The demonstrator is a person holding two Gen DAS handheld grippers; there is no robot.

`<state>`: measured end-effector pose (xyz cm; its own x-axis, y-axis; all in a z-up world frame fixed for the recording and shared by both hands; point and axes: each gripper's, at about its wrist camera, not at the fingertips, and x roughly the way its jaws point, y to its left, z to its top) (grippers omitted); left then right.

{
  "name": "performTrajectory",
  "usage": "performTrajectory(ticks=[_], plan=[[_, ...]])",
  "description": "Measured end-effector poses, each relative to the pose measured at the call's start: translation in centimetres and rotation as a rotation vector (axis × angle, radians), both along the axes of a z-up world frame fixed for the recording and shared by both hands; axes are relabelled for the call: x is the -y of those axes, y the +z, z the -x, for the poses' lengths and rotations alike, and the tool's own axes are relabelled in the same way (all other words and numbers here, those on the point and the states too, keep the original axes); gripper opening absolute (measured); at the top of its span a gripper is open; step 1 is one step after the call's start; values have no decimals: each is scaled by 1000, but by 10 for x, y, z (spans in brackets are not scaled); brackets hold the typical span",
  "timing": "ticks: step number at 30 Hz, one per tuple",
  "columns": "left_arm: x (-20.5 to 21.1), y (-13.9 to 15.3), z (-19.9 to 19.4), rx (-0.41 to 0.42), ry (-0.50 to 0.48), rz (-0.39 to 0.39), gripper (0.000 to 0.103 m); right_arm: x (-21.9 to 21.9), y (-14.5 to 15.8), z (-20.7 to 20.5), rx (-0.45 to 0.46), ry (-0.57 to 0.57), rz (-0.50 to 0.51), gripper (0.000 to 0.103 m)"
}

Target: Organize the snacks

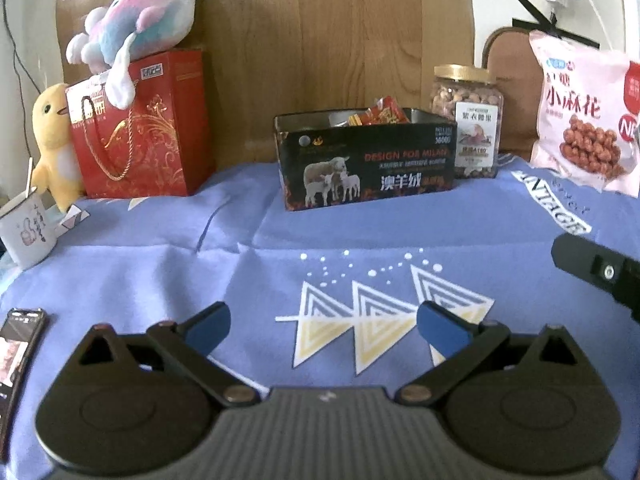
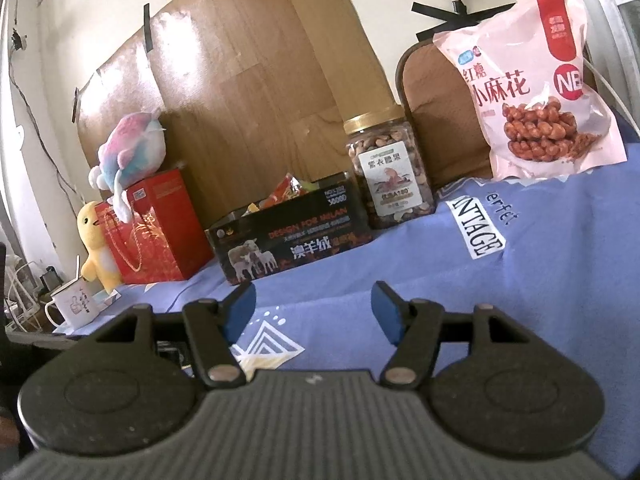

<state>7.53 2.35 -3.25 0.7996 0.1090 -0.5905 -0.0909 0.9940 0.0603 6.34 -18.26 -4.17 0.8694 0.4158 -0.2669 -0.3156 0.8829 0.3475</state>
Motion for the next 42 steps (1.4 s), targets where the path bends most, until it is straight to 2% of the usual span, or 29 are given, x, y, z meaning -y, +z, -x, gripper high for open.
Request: performTrajectory(ticks=[7,15,25,29,34,42], plan=[[5,-1,0,-44,-21,-3,103,0,0,0,1,10,-2,72],[15,-1,8,-16,-39,-47,103,4,-1,-3,-21,7,-34,75],[14,-2,8,-39,-32,-26,103,8,-2,-4,-40,4,-66,76],[11,-5,7,-66,-25,-5,103,8,-2,-4,-38,5,-66,77],[11,-9,10,-100,-5,-35,103,7,0,-3,-30,15,-58,78],[15,-9,13,-154,-35,-8,103,9,0,-3,-34,14,-75,79]])
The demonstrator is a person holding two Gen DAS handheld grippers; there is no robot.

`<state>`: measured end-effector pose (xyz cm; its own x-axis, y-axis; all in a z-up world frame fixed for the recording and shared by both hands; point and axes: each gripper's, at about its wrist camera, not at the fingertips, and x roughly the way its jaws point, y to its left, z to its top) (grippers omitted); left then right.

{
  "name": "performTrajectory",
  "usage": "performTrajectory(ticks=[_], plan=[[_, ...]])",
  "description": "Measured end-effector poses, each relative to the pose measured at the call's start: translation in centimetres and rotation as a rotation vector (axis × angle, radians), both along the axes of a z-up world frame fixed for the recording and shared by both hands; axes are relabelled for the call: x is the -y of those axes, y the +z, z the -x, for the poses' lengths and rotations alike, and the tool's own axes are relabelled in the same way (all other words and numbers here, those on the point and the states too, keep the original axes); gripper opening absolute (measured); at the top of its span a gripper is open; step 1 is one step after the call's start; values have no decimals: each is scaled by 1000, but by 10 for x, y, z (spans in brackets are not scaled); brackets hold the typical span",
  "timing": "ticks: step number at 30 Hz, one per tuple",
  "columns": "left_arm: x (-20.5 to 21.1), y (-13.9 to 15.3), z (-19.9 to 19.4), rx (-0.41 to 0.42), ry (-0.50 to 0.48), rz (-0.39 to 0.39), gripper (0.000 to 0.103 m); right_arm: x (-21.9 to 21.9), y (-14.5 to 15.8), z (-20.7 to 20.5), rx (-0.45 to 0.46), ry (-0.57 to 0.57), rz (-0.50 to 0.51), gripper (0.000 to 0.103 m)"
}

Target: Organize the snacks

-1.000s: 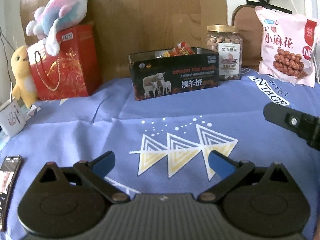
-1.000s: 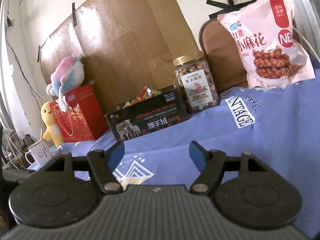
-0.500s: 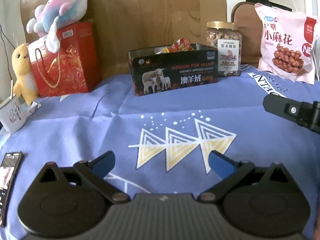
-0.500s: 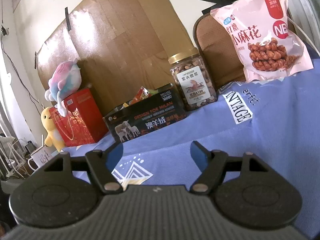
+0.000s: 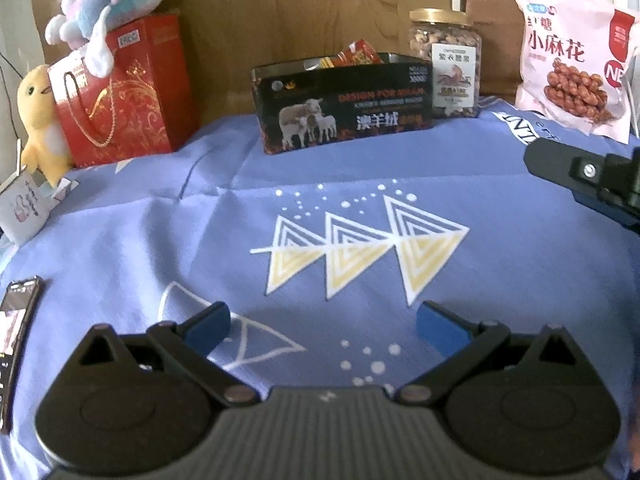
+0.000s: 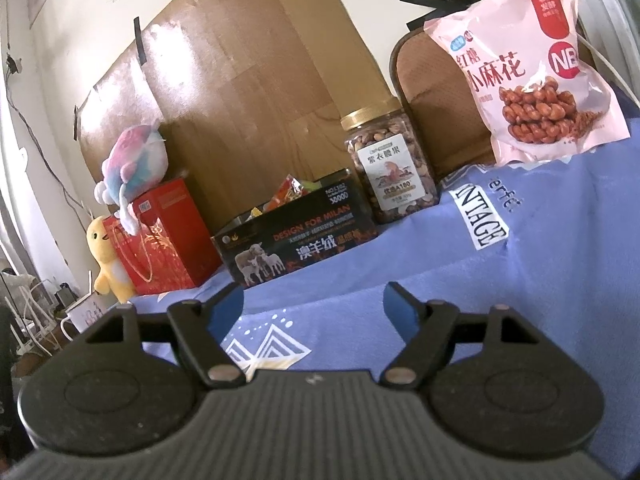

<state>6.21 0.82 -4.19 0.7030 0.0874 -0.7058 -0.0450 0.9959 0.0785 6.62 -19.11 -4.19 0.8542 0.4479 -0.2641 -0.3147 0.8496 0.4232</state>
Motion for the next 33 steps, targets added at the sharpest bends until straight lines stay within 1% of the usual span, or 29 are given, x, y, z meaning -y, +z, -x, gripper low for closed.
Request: performTrajectory(ticks=[5,11,17,26,30,33], plan=[[-2,0,3,-62,-7,76,103,1,0,0,-4,0,-9,80],[-1,3,9,-81,-23,118,103,1,-1,1,-9,-3,-16,80],[5,4,13,-76,-49,110,103,1,-1,0,-9,-1,-15,80],[13,6,18,-69,-76,99,103,1,1,2,17,-2,-9,80],[14,8,20,-58,-79,89,103,2,2,2,18,-5,-11,80],[20,10,25,-42,-100,68,103,2,2,2,19,-4,-11,80]])
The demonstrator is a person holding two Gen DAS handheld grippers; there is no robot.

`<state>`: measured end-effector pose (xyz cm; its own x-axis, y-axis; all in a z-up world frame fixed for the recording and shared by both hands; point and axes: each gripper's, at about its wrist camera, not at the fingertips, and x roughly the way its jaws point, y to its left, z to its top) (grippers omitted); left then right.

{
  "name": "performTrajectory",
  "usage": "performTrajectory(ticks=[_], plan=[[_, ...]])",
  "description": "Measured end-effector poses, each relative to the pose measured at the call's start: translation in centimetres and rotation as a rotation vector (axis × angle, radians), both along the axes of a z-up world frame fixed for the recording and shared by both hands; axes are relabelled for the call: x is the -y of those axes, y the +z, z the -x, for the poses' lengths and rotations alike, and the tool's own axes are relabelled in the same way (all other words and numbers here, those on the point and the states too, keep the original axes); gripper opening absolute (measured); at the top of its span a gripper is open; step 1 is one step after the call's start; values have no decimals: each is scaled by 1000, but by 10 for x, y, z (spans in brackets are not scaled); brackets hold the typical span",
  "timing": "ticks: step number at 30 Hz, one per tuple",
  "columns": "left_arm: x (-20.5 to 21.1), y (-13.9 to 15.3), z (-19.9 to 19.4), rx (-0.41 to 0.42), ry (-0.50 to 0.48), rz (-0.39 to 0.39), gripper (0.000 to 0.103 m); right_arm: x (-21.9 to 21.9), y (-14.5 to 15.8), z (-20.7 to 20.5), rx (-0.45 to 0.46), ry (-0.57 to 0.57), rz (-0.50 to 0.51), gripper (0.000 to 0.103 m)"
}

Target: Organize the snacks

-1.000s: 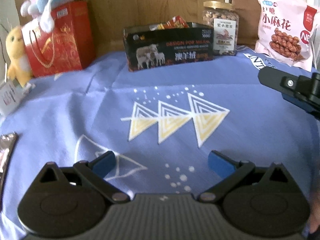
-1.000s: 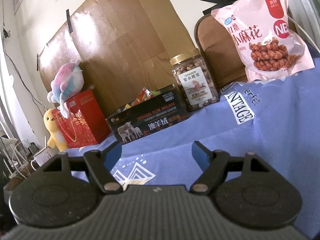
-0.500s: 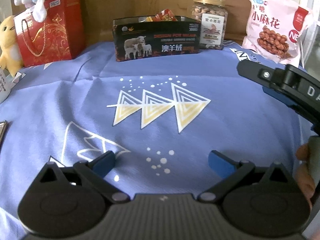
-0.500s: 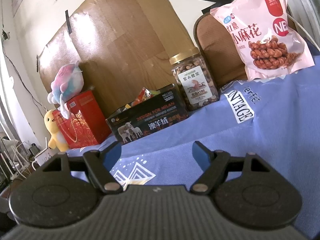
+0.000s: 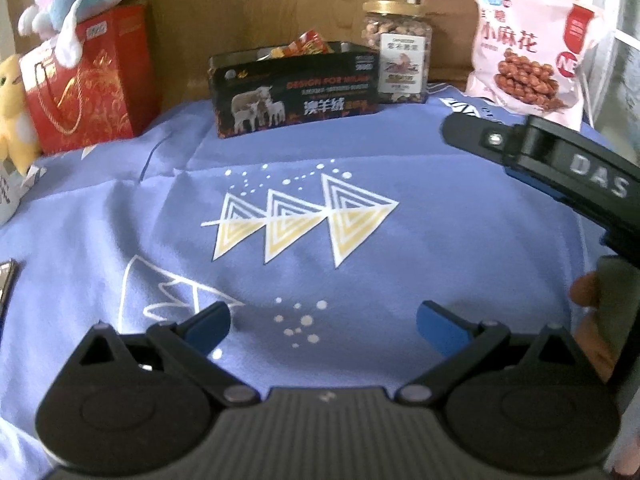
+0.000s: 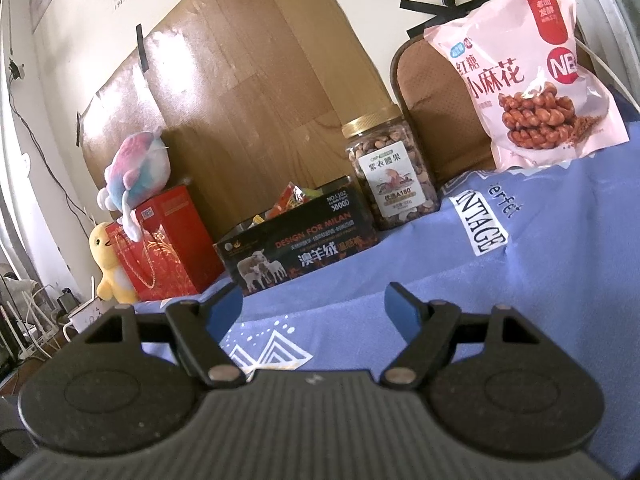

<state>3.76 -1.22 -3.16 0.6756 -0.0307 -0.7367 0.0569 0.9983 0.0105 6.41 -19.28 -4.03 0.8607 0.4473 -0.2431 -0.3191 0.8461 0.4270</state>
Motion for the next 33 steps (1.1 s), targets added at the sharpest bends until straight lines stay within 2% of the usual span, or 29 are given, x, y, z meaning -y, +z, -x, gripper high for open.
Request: performTrajectory(ticks=[5,13,33], plan=[[14,4,9,21,-67,-22,103,0,0,0,-2,1,-1,80],[25,9,18,64,-97,-65,103,-1,0,0,-2,0,0,80],[23,12,18,70,-78,-72,103,0,0,0,-3,0,0,80]])
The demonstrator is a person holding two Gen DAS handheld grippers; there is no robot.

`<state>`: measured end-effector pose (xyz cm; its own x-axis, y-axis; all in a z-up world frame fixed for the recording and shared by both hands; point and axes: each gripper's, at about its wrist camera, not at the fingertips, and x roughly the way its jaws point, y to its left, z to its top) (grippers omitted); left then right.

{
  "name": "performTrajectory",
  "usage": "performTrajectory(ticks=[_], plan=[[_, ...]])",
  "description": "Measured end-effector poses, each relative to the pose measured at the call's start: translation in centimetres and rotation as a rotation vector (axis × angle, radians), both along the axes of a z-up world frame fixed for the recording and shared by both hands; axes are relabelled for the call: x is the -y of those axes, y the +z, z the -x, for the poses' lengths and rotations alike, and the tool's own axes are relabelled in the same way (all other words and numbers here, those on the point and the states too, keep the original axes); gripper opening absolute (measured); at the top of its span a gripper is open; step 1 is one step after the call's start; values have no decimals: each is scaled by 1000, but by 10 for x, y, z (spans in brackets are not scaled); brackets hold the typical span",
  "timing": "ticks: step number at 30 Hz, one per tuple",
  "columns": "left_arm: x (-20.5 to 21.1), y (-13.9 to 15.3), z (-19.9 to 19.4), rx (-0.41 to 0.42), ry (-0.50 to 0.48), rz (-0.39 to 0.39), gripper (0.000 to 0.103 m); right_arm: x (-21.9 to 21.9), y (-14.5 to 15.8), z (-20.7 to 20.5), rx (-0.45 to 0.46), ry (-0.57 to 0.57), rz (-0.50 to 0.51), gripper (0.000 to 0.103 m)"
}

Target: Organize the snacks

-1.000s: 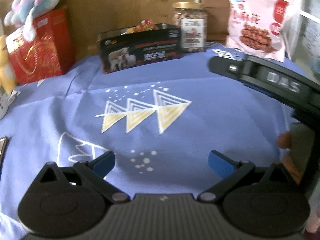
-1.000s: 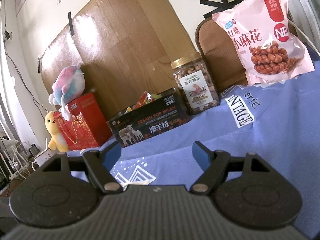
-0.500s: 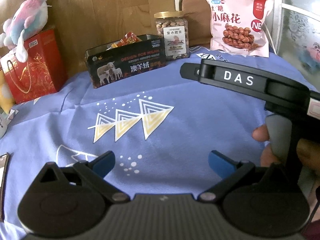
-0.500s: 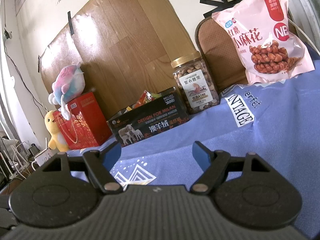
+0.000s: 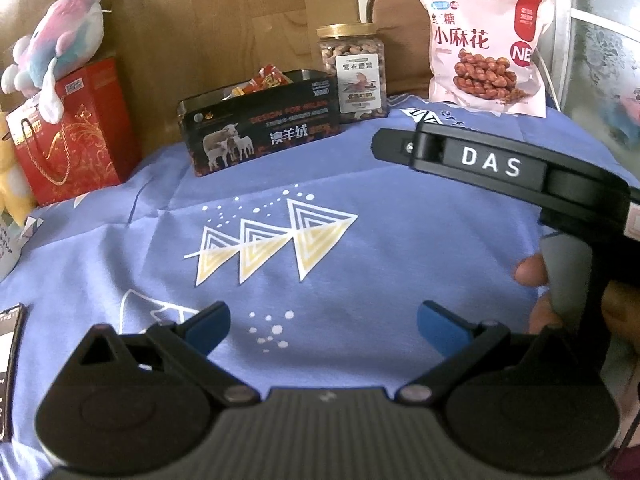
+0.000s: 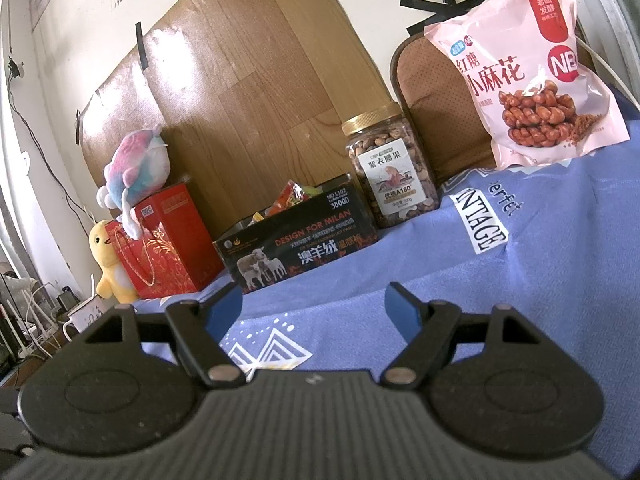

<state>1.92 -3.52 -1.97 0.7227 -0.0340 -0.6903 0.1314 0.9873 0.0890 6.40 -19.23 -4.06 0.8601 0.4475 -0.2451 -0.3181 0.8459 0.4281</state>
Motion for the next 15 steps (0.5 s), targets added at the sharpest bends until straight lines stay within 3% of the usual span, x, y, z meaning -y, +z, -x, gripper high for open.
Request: performTrajectory(ticks=[15], plan=[[-9,2,-4,-8,28,20,103,0,0,0,0,0,0,81]])
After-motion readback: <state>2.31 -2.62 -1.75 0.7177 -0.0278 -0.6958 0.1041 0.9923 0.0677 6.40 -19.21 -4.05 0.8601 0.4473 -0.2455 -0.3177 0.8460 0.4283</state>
